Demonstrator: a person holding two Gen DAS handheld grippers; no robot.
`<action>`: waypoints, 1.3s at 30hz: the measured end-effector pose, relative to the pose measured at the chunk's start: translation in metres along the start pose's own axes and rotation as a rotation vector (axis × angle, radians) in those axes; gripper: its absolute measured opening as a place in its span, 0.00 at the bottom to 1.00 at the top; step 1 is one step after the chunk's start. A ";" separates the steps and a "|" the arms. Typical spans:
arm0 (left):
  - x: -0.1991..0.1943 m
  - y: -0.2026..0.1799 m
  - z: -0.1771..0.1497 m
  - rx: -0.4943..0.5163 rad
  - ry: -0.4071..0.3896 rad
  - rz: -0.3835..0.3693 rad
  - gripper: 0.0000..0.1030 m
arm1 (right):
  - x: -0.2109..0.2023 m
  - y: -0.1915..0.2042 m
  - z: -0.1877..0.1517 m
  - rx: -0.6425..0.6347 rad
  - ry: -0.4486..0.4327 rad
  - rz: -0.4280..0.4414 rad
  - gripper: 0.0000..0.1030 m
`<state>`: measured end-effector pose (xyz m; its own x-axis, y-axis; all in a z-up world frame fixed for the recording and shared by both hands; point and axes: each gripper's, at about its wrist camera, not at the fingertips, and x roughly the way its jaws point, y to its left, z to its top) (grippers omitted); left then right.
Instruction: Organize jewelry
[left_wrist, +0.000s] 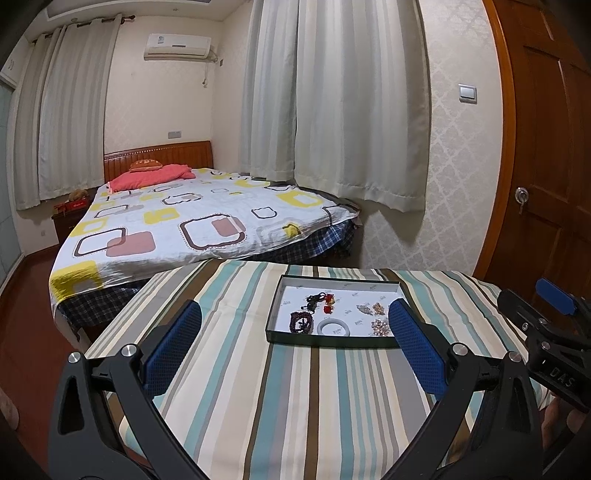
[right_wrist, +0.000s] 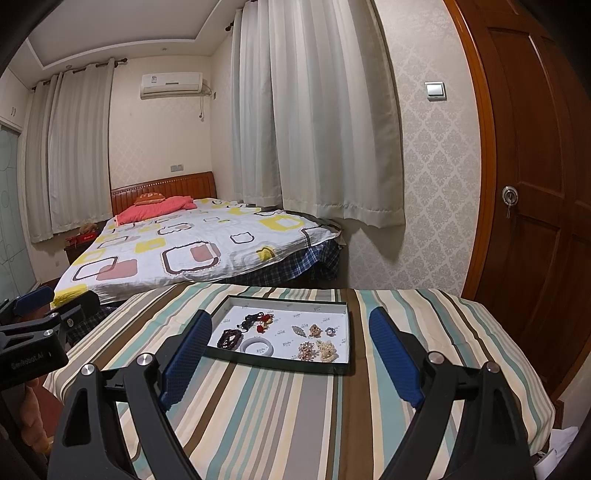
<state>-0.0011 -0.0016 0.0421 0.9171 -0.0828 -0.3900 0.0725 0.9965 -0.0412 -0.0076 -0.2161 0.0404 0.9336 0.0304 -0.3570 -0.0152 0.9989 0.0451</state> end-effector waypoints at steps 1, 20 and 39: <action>-0.001 0.000 0.001 0.000 -0.002 -0.001 0.96 | 0.000 0.000 0.000 0.000 -0.001 0.000 0.82; -0.005 0.001 0.005 -0.020 -0.038 0.015 0.96 | 0.000 0.005 -0.001 -0.001 0.005 0.002 0.82; 0.028 0.009 0.000 -0.033 0.012 0.020 0.96 | 0.025 -0.001 -0.010 0.015 0.046 0.001 0.82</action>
